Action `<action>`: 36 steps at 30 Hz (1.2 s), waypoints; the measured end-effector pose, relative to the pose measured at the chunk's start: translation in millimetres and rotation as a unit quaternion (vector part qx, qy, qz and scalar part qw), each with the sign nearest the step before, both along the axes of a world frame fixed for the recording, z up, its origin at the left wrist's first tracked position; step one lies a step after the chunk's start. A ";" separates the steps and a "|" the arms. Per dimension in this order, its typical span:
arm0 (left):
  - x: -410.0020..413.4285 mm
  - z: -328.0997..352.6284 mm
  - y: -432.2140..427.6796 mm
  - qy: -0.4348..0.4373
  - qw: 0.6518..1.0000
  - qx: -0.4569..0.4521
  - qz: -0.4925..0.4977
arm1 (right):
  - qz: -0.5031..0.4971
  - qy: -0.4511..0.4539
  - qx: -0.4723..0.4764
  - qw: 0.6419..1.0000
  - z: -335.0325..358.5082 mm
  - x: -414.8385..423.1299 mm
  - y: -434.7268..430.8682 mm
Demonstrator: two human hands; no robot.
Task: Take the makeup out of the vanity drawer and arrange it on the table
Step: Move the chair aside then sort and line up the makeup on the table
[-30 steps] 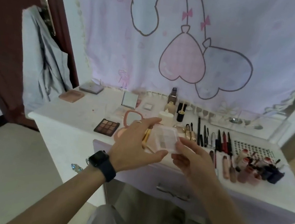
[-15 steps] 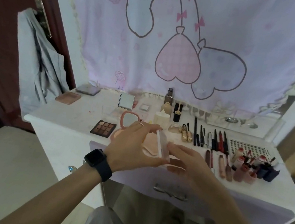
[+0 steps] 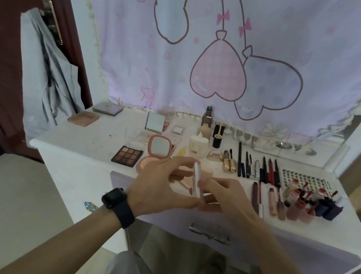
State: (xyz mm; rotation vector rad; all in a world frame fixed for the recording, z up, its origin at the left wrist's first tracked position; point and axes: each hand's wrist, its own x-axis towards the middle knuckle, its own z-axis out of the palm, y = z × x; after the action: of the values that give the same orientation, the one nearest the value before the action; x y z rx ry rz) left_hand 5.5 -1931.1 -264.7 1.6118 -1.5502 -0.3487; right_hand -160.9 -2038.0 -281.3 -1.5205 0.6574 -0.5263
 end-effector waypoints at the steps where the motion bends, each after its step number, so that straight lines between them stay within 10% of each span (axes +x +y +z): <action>1: 0.2 0.5 1.7 0.028 1.000 -0.012 -0.001 | -0.003 -0.001 0.018 1.000 -0.3 0.1 -1.7; 10: 18.1 -8.5 10.4 0.133 0.991 -0.005 0.019 | -0.020 -0.003 0.123 0.992 -1.9 2.8 -12.5; 16: 35.8 -17.0 11.8 -0.021 0.997 0.060 0.033 | -0.049 -0.040 0.211 0.975 -7.4 4.7 -19.3; 22: 32.9 -23.4 6.7 -0.166 0.980 0.106 0.024 | -0.024 -0.057 0.194 0.979 -8.2 17.8 -8.8; 36: 47.6 -21.1 23.2 -0.149 0.980 0.073 0.108 | -0.062 -0.007 0.016 0.998 -10.3 27.8 12.6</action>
State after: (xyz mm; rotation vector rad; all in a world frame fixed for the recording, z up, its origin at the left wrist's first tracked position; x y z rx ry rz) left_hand 53.0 -1907.9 -285.8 2.0003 -1.5762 -0.1075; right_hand -133.1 -2025.4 -291.6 -1.4505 0.7492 -0.6179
